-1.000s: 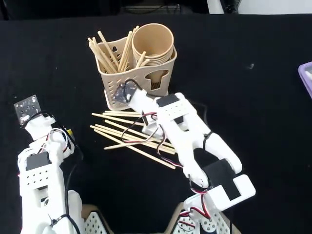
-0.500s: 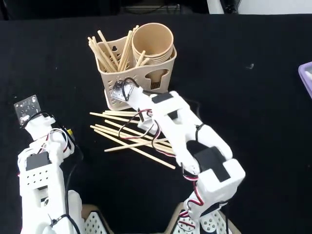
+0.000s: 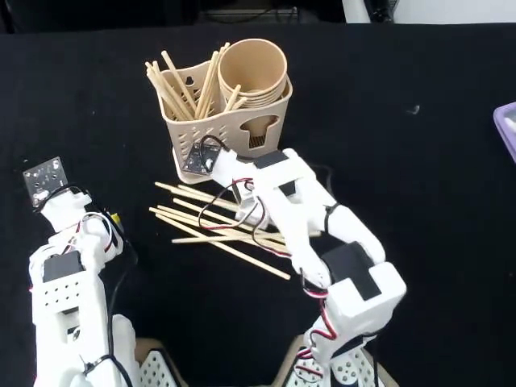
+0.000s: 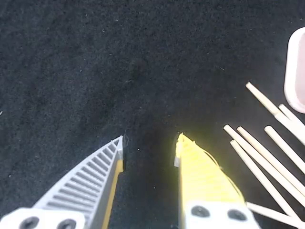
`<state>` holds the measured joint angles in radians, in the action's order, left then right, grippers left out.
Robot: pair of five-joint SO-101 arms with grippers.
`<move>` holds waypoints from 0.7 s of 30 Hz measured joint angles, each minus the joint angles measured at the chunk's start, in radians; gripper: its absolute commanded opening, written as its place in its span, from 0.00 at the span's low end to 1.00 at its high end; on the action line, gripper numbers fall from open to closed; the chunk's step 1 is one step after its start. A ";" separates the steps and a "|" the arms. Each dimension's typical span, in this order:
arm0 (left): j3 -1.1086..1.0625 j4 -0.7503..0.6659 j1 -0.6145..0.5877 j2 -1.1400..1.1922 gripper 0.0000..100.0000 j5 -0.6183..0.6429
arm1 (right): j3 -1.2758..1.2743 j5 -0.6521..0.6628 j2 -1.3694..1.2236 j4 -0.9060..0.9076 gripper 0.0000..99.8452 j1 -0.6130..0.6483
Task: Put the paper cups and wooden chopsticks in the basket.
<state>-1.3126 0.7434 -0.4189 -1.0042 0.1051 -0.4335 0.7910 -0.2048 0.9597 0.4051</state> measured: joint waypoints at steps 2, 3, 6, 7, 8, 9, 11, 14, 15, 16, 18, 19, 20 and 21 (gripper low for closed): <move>0.000 0.000 0.000 0.000 0.18 0.000 | -0.015 0.002 0.034 0.021 0.01 0.002; 0.000 0.000 0.000 0.000 0.18 0.000 | -0.031 0.002 0.058 0.032 0.01 0.002; 0.000 0.000 0.000 0.000 0.18 0.000 | -0.092 0.002 0.130 0.040 0.01 0.002; 0.000 0.000 0.000 0.000 0.18 0.000 | -0.117 0.003 0.150 0.040 0.01 0.002; 0.000 0.000 0.000 0.000 0.18 0.000 | -0.143 0.005 0.173 0.040 0.01 0.002; 0.000 0.000 0.000 0.000 0.18 0.000 | -0.169 0.006 0.192 0.040 0.01 0.002; 0.000 0.000 0.000 0.000 0.18 0.000 | -0.210 0.006 0.227 0.040 0.01 0.002; 0.000 0.000 0.000 0.000 0.18 0.000 | -0.250 0.006 0.285 0.040 0.01 0.003; 0.000 0.000 0.000 0.000 0.18 0.000 | -0.259 0.003 0.307 0.040 0.01 0.009; 0.000 0.000 0.000 0.000 0.18 0.000 | -0.262 -0.008 0.330 0.046 0.01 0.017; 0.000 0.000 0.000 0.000 0.18 0.000 | -0.262 -0.028 0.385 0.061 0.01 0.040; 0.000 0.000 0.000 0.000 0.18 0.000 | -0.262 -0.037 0.413 0.069 0.01 0.054; 0.000 0.000 0.000 0.000 0.18 0.000 | -0.262 -0.051 0.443 0.075 0.01 0.071; 0.000 0.000 0.000 0.000 0.18 0.000 | -0.262 -0.069 0.477 0.081 0.01 0.092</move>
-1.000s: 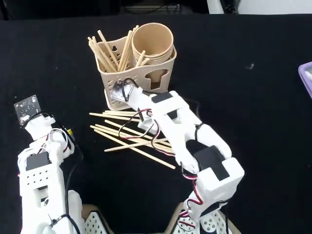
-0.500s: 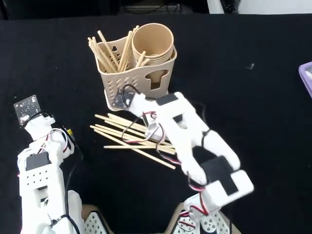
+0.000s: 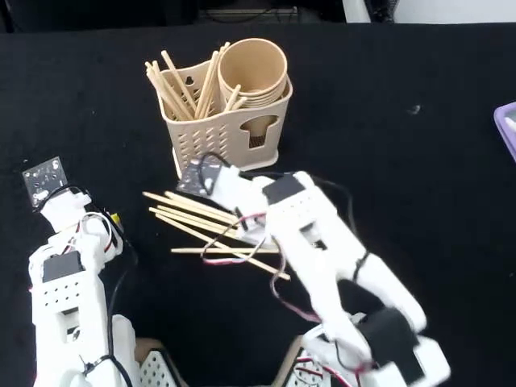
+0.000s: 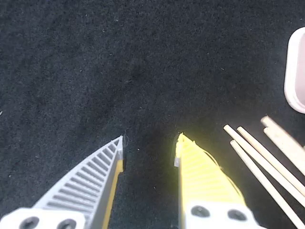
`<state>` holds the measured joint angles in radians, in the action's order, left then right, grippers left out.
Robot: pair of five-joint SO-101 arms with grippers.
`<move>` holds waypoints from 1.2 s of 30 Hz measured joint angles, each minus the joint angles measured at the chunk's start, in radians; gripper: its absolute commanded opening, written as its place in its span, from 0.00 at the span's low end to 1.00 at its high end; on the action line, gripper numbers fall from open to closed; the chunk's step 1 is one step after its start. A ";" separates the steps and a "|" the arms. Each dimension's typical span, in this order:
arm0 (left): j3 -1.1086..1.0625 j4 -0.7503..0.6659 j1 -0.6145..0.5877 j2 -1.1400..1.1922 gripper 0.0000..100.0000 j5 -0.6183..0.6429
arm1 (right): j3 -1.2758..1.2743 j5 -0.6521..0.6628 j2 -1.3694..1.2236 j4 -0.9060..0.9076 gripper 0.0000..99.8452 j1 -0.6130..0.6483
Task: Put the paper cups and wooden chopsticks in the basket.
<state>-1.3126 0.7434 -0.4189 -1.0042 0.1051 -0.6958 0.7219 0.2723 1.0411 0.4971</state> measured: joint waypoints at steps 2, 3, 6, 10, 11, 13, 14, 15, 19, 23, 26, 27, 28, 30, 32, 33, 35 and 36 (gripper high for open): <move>0.000 0.000 0.000 0.000 0.18 0.000 | 0.002 -0.049 0.063 0.008 0.01 0.041; 0.000 0.000 0.000 0.000 0.18 0.000 | 0.002 -0.075 0.095 0.009 0.01 0.063; 0.000 0.000 0.000 0.000 0.18 0.000 | 0.029 -0.150 0.178 0.012 0.01 0.118; 0.000 0.000 0.000 0.000 0.18 0.000 | 0.152 -0.229 0.227 0.002 0.01 0.158; 0.000 0.000 0.000 0.000 0.18 0.000 | 0.183 -0.252 0.229 -0.008 0.01 0.161; 0.000 0.000 0.000 0.000 0.18 0.000 | 0.245 -0.301 0.232 -0.025 0.01 0.161; 0.000 0.000 0.000 0.000 0.18 0.000 | 0.276 -0.322 0.232 -0.034 0.01 0.160; 0.000 0.000 0.000 0.000 0.18 0.000 | 0.305 -0.344 0.232 -0.041 0.01 0.161; 0.000 0.000 0.000 0.000 0.18 0.000 | 0.416 -0.440 0.233 -0.109 0.01 0.163; 0.000 0.000 0.000 0.000 0.18 0.000 | 0.457 -0.516 0.233 -0.279 0.01 0.161; 0.000 0.000 0.000 0.000 0.18 0.000 | 0.460 -0.571 0.232 -0.425 0.01 0.152; 0.000 0.000 0.000 0.000 0.18 0.000 | 0.468 -0.578 0.226 -0.456 0.01 0.152; 0.000 0.000 0.000 0.000 0.18 0.000 | 0.471 -0.582 0.218 -0.477 0.01 0.153; 0.000 0.000 0.000 0.000 0.18 0.000 | 0.471 -0.588 0.193 -0.522 0.01 0.155; 0.000 0.000 0.000 0.000 0.18 0.000 | 0.471 -0.594 0.157 -0.571 0.01 0.140; 0.000 0.000 0.000 0.000 0.18 0.000 | 0.471 -0.594 0.133 -0.606 0.01 0.127; 0.000 0.000 0.000 0.000 0.18 0.000 | 0.471 -0.598 0.084 -0.683 0.01 0.101; 0.000 0.000 0.000 0.000 0.18 0.000 | 0.471 -0.598 0.058 -0.721 0.01 0.087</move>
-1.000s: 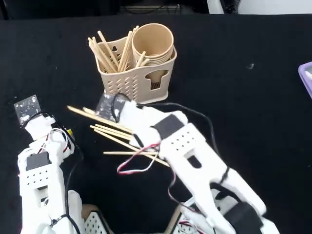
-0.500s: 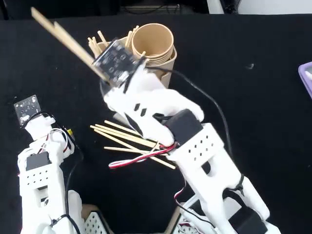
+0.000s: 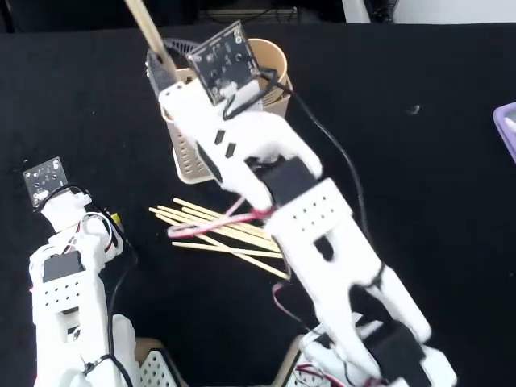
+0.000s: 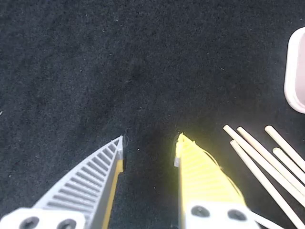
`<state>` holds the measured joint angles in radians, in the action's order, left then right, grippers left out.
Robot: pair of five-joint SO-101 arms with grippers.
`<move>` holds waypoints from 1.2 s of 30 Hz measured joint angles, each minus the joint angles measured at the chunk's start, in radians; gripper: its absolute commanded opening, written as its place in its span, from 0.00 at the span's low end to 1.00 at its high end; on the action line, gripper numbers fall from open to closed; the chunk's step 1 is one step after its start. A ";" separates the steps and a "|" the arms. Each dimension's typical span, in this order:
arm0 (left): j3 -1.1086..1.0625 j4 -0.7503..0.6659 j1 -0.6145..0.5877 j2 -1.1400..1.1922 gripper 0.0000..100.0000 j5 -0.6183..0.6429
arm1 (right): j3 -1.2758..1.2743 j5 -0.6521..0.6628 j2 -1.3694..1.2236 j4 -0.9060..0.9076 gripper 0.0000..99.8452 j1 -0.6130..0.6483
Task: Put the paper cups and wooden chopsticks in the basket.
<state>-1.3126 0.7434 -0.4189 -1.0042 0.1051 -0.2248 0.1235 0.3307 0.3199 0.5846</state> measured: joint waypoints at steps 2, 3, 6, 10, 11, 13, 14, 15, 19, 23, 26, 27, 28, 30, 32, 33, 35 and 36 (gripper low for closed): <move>0.000 0.000 0.000 0.000 0.18 0.000 | 0.000 0.000 -0.055 -0.058 0.01 -0.028; 0.000 0.000 0.000 0.000 0.18 0.000 | 0.000 0.000 -0.086 -0.074 0.01 -0.040; 0.000 0.000 0.000 0.000 0.18 0.000 | 0.000 0.000 -0.160 -0.087 0.01 -0.048; 0.000 0.000 0.000 0.000 0.18 0.000 | 0.000 0.000 -0.206 -0.077 0.14 -0.046; 0.000 0.000 0.000 0.000 0.18 0.000 | 0.000 -0.002 -0.206 -0.061 0.18 -0.046; 0.000 0.000 0.000 0.000 0.18 0.000 | 0.005 -0.031 -0.206 -0.023 0.20 -0.046; 0.000 0.000 0.000 0.000 0.18 0.000 | 0.018 -0.051 -0.206 0.006 0.19 -0.044; 0.000 0.000 0.000 0.000 0.18 0.000 | 0.035 -0.072 -0.206 0.038 0.19 -0.044; 0.000 0.000 0.000 0.000 0.18 0.000 | 0.141 -0.115 -0.206 0.199 0.18 -0.046; 0.000 0.000 0.000 0.000 0.18 0.000 | 0.227 -0.120 -0.153 0.377 0.18 -0.046; 0.000 0.000 0.000 0.000 0.18 0.000 | 0.262 -0.112 -0.049 0.580 0.18 -0.046; 0.000 0.000 0.000 0.000 0.18 0.000 | 0.267 -0.087 -0.018 0.663 0.19 -0.046; 0.000 0.000 0.000 0.000 0.18 0.000 | 0.267 -0.057 0.009 0.750 0.19 -0.046; 0.000 0.000 0.000 0.000 0.18 0.000 | 0.250 0.018 0.044 0.925 0.19 -0.028; 0.000 0.000 0.000 0.000 0.18 0.000 | 0.184 0.112 0.057 1.068 0.19 0.006; 0.000 0.000 0.000 0.000 0.18 0.000 | 0.130 0.161 0.058 1.102 0.19 0.017; 0.000 0.000 0.000 0.000 0.18 0.000 | -0.017 0.250 0.060 1.102 0.19 0.023; 0.000 0.000 0.000 0.000 0.18 0.000 | -0.101 0.287 0.060 1.079 0.19 0.025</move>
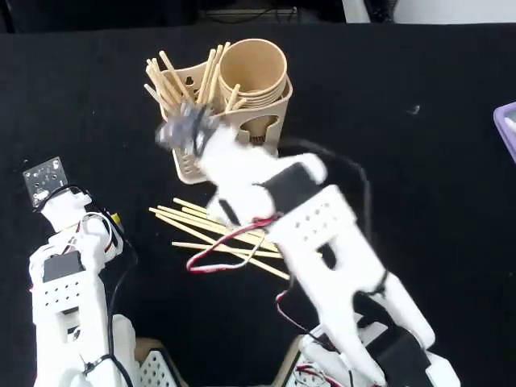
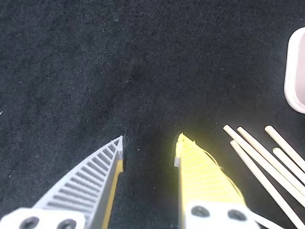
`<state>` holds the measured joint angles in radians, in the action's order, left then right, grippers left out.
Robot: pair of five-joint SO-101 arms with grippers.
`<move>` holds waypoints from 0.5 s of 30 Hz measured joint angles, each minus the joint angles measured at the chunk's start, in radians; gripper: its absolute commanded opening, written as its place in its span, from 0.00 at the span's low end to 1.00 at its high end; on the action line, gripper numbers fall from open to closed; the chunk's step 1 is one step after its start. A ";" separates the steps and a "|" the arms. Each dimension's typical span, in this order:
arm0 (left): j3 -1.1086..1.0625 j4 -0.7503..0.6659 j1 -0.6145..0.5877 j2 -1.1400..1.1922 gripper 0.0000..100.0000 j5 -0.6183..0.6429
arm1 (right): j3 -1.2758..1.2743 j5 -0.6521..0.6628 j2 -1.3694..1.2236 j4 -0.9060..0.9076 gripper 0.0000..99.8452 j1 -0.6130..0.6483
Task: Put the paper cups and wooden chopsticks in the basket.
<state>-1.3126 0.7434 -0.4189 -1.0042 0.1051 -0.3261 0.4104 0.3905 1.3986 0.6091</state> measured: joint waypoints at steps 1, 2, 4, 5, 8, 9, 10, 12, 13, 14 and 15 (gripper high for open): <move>0.000 0.000 0.000 0.000 0.18 0.000 | -0.081 0.032 0.000 -0.037 0.19 0.002; 0.000 0.000 -0.002 0.000 0.18 0.000 | -0.161 0.060 0.000 -0.080 0.19 0.005; 0.000 0.000 -0.025 0.000 0.18 0.000 | -0.307 0.106 0.000 -0.176 0.19 0.008; 0.000 0.000 -0.041 0.000 0.18 0.000 | -0.361 0.123 0.000 -0.219 0.20 0.008; 0.000 0.000 -0.078 0.000 0.18 0.008 | -0.459 0.164 0.000 -0.295 0.26 0.008; 0.000 0.000 -0.086 0.000 0.18 0.020 | -0.471 0.172 -0.006 -0.304 0.27 0.008; 0.000 0.000 -0.091 0.000 0.18 0.031 | -0.473 0.180 -0.023 -0.308 0.28 0.008; 0.000 0.000 -0.091 0.000 0.18 0.044 | -0.473 0.193 -0.072 -0.316 0.28 0.008; 0.000 0.000 -0.091 0.000 0.18 0.049 | -0.473 0.201 -0.106 -0.316 0.28 0.008; 0.000 0.000 -0.091 0.000 0.18 0.051 | -0.470 0.212 -0.143 -0.318 0.28 0.003; 0.000 0.000 -0.091 0.000 0.18 0.051 | -0.460 0.224 -0.180 -0.319 0.28 -0.008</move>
<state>-1.3126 0.7434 -0.5094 -1.0042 0.1557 -0.7864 0.6345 0.2110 1.0794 0.6015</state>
